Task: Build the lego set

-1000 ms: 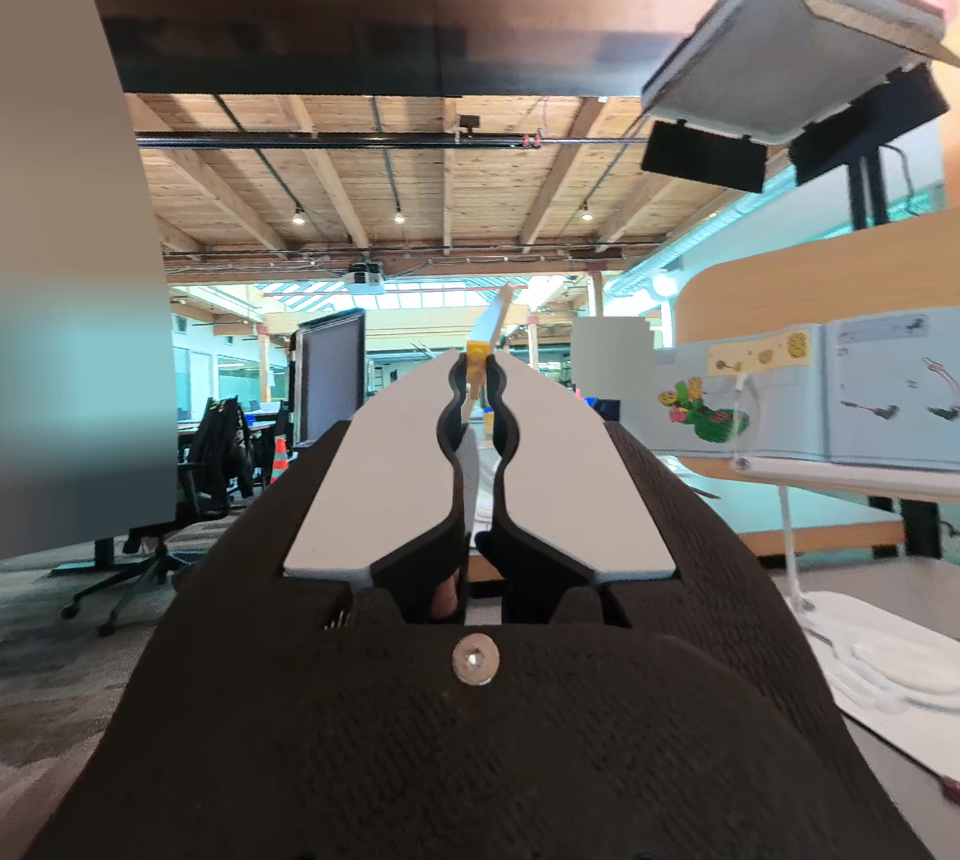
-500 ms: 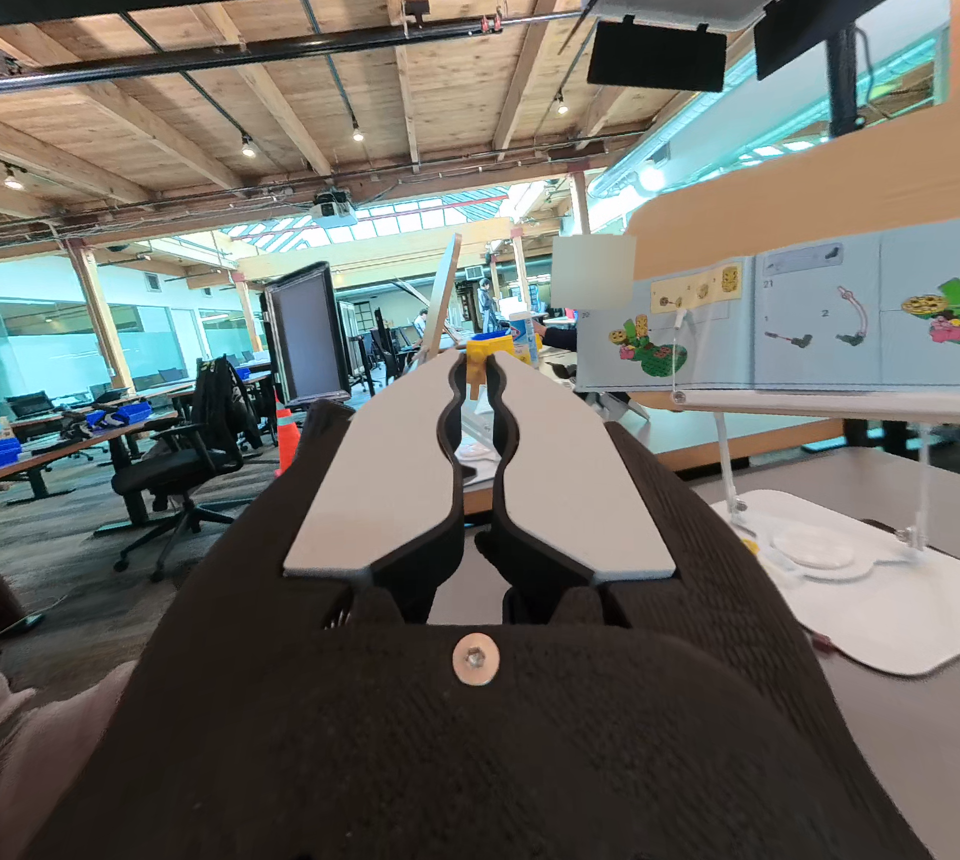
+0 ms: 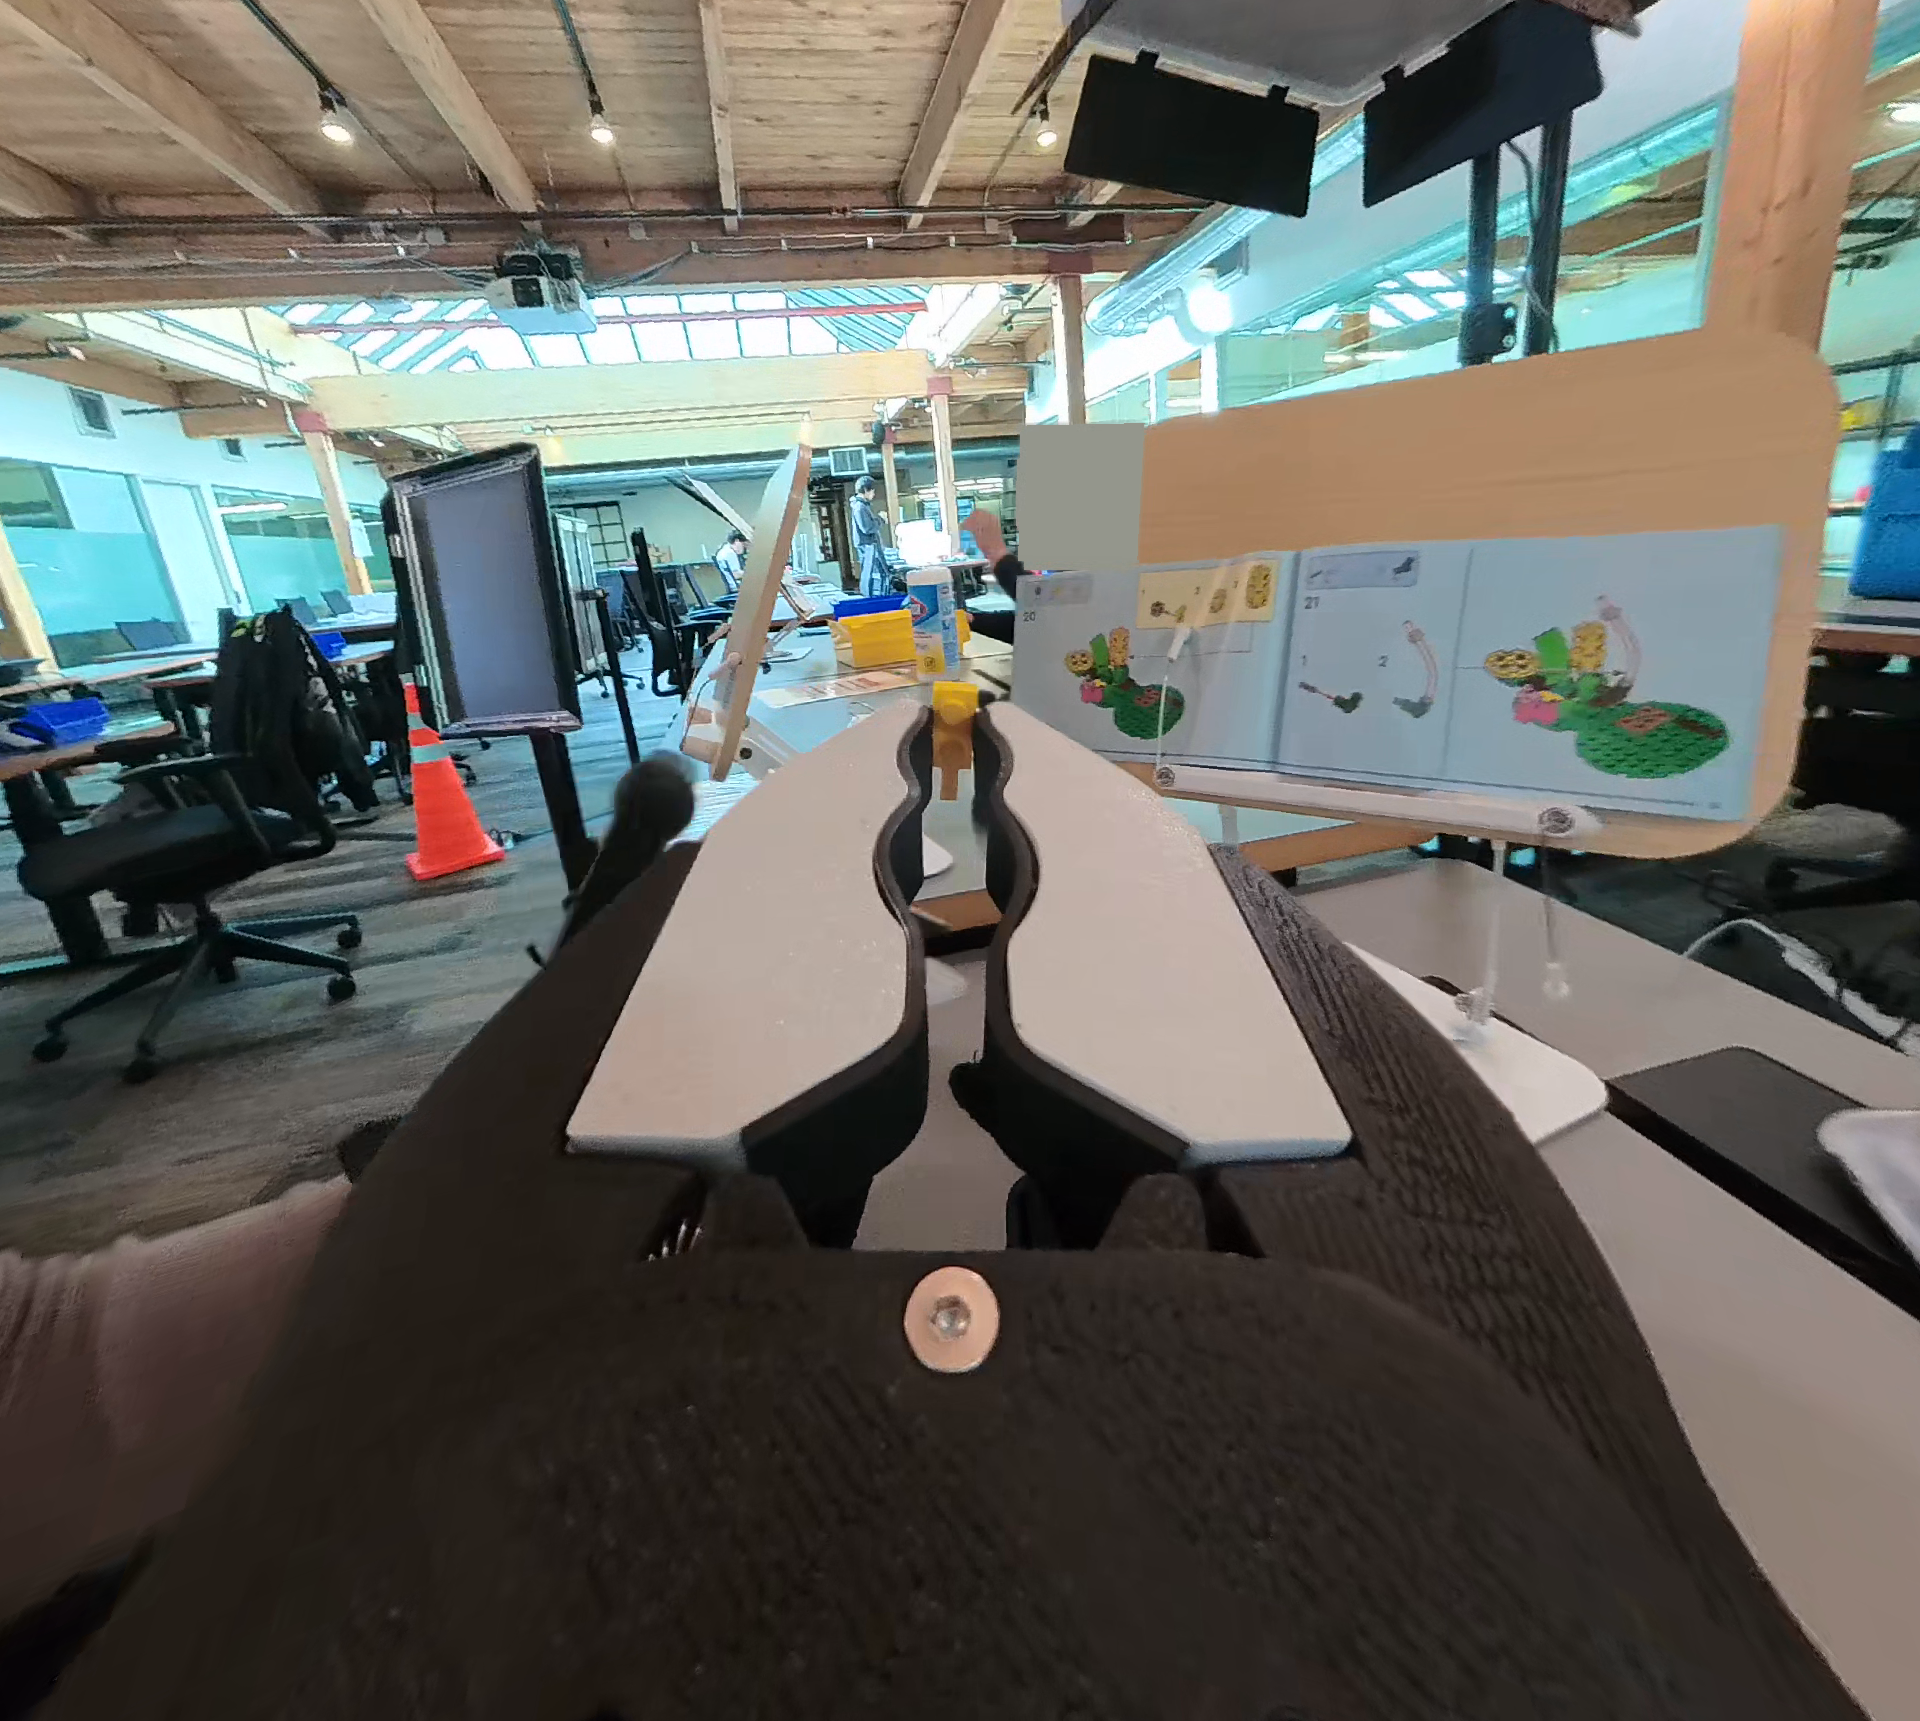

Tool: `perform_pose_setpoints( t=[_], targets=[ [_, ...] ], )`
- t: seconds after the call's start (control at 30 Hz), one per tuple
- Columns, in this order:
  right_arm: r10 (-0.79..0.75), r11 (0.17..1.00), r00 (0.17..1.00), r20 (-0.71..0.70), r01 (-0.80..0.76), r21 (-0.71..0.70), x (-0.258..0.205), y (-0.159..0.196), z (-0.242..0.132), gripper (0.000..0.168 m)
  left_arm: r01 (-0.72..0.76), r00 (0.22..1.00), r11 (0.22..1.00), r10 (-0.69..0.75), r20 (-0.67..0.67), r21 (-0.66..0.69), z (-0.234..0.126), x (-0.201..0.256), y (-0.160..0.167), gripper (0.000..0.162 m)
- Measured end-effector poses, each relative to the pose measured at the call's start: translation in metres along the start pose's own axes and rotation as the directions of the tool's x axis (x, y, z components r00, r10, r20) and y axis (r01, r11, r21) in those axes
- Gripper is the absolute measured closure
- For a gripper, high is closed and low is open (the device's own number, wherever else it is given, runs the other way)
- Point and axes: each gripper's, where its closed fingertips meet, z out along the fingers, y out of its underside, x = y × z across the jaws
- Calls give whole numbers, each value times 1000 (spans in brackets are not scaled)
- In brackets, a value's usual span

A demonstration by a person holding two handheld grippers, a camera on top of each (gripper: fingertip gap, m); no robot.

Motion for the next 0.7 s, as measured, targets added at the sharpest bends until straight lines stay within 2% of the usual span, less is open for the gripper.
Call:
perform_pose_setpoints(
  t=[0.17, 0.23, 0.3, 0.37, 0.4, 0.57, 0.7],
  targets=[
    [3, 1000, 1000, -13, -3, 1, 9, -5, -7, 163, 10, 996, 994, 0, 93, -111, 89, -32, 14, 107],
    [10, 1000, 1000, -14, -10, 2, 13, -6, -9, 164, 81, 995, 985, -71, 73, -154, 118, -37, 25, 117],
    [19, 1000, 1000, -23, -18, 5, 18, -7, -11, 164, 228, 974, 961, -222, 52, -158, 137, -42, 27, 121],
    [31, 999, 999, -20, -31, 14, 23, -10, -13, 164, 350, 936, 922, -352, 17, -163, 149, -44, 24, 121],
    [40, 999, 999, -16, -40, 23, 25, -11, -14, 164, 366, 930, 913, -367, 26, -182, 154, -48, 26, 123],
    [92, 994, 996, -3, -92, 53, 33, -14, -17, 163, 302, 953, 904, -292, 80, -304, 168, -59, 44, 128],
    [106, 993, 994, -16, -105, 52, 39, -12, -18, 163, 320, 947, 894, -312, 77, -315, 174, -59, 46, 129]
  ],
)
